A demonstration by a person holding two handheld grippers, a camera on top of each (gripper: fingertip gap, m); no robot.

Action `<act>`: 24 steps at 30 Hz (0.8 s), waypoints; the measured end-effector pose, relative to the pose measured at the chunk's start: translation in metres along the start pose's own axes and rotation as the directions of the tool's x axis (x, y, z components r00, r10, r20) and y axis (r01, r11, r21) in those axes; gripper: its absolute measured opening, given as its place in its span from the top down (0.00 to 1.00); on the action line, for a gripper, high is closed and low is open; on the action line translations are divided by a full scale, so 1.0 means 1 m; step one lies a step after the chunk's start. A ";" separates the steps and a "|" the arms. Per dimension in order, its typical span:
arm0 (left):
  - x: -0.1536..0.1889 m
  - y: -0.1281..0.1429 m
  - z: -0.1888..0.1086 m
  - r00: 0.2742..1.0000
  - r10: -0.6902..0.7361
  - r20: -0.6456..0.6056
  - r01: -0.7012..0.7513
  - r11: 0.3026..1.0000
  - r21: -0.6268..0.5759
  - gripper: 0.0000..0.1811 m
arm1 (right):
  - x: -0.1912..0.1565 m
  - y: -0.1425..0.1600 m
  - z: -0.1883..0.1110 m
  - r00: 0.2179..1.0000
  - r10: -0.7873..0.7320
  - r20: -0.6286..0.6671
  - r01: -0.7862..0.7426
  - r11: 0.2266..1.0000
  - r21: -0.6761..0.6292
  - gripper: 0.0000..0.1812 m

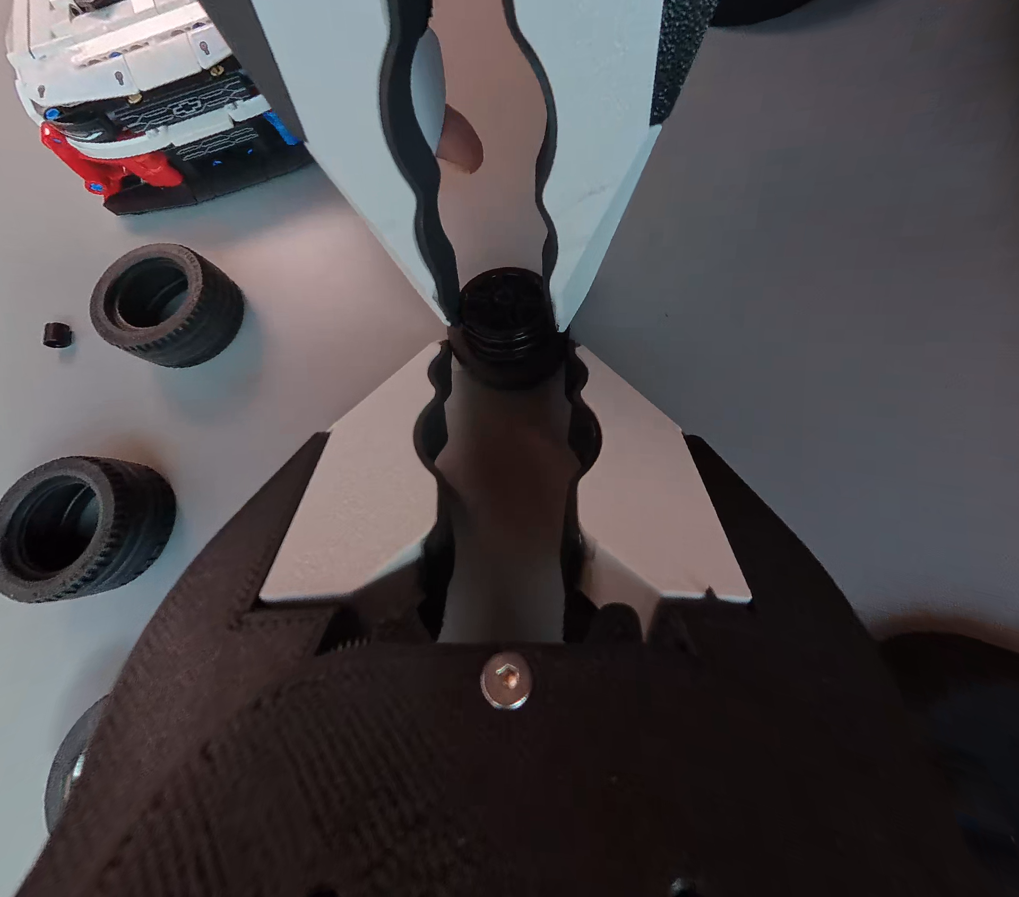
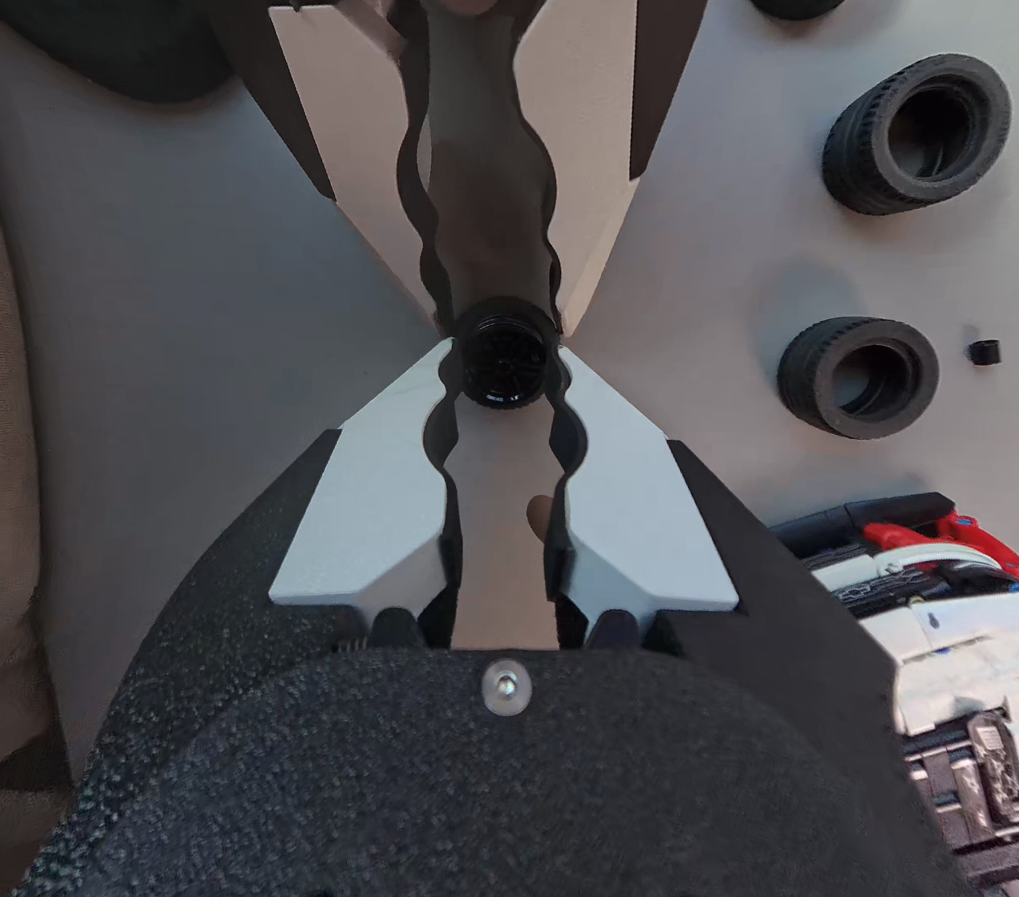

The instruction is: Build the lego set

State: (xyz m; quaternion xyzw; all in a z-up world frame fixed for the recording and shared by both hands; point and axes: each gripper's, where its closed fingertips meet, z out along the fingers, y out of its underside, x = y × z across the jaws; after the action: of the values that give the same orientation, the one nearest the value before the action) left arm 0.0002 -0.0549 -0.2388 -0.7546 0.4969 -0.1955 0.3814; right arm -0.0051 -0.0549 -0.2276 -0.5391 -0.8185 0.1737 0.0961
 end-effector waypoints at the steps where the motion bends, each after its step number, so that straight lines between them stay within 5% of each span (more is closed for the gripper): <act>1: 0.000 0.002 -0.003 1.000 0.004 0.009 -0.004 1.000 0.001 0.79 | 0.000 0.000 0.000 1.000 0.002 0.010 -0.001 1.000 -0.022 0.85; 13: 0.000 0.001 -0.012 0.995 0.055 0.078 -0.058 0.998 0.038 0.87 | 0.000 0.001 0.004 1.000 0.002 -0.029 -0.007 0.984 -0.177 0.85; 21: 0.000 0.004 -0.011 0.993 0.066 0.095 -0.068 0.998 0.015 0.88 | 0.000 -0.006 -0.007 0.988 0.153 0.012 -0.154 0.986 0.071 0.79; 24: -0.001 0.005 -0.010 0.993 0.067 0.095 -0.068 0.998 0.005 0.88 | 0.001 -0.010 -0.016 0.985 0.170 0.016 -0.171 0.979 0.109 0.87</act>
State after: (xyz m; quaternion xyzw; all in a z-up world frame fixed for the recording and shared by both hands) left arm -0.0103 -0.0595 -0.2363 -0.7441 0.5028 -0.1484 0.4142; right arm -0.0083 -0.0544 -0.2087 -0.6005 -0.7588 0.2280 0.1078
